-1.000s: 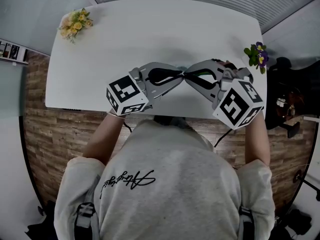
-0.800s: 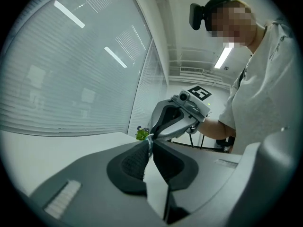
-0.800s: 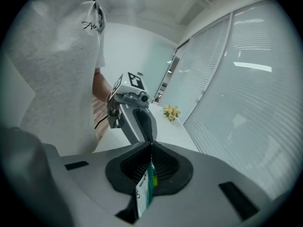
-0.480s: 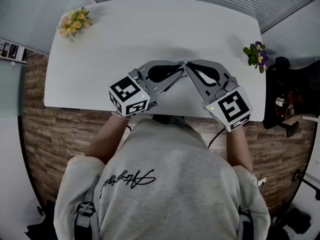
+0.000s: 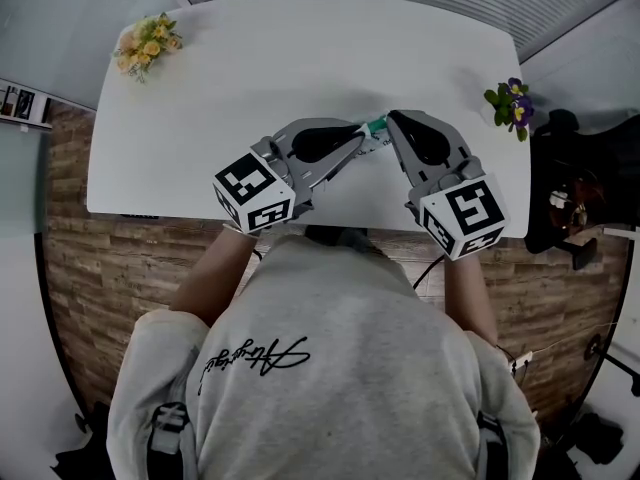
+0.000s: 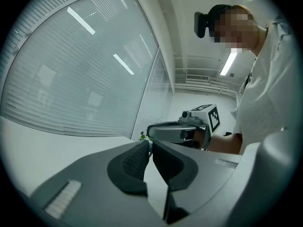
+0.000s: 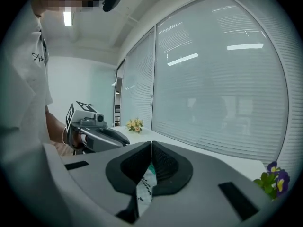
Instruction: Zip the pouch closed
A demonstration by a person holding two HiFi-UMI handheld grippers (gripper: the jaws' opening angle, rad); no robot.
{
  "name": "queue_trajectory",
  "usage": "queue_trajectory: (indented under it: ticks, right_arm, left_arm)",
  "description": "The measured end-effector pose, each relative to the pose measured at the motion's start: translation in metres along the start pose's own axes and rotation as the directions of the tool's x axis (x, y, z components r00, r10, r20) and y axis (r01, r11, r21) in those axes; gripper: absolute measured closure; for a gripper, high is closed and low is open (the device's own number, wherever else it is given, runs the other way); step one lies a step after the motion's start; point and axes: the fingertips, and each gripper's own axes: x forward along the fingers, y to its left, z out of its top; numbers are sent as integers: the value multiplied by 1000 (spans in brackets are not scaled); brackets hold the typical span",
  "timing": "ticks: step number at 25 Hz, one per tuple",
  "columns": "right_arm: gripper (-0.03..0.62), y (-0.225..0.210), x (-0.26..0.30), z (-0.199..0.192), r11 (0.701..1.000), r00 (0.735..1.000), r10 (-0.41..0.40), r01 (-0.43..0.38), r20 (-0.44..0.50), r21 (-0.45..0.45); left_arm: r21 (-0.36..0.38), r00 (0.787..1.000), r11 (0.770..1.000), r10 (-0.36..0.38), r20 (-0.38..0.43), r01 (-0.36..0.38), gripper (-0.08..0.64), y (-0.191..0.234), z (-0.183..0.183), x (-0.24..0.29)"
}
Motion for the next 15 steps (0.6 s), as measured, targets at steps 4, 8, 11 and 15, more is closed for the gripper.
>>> queue_trajectory:
  ticks: [4, 8, 11, 15]
  right_arm:
    - [586, 2, 1, 0, 999, 1000, -16, 16, -1, -28]
    - [586, 0, 3, 0, 999, 999, -33, 33, -7, -43]
    - [586, -1, 4, 0, 999, 999, -38, 38, -8, -34]
    - [586, -1, 7, 1, 998, 999, -47, 46, -6, -30]
  left_arm:
    - [-2, 1000, 1000, 3, 3, -3, 535, -2, 0, -1]
    - [-8, 1000, 1000, 8, 6, -8, 535, -2, 2, -3]
    - [-36, 1000, 999, 10, 19, -9, 537, -2, 3, -5]
    - [-41, 1000, 999, 15, 25, -14, 537, -1, 3, -6]
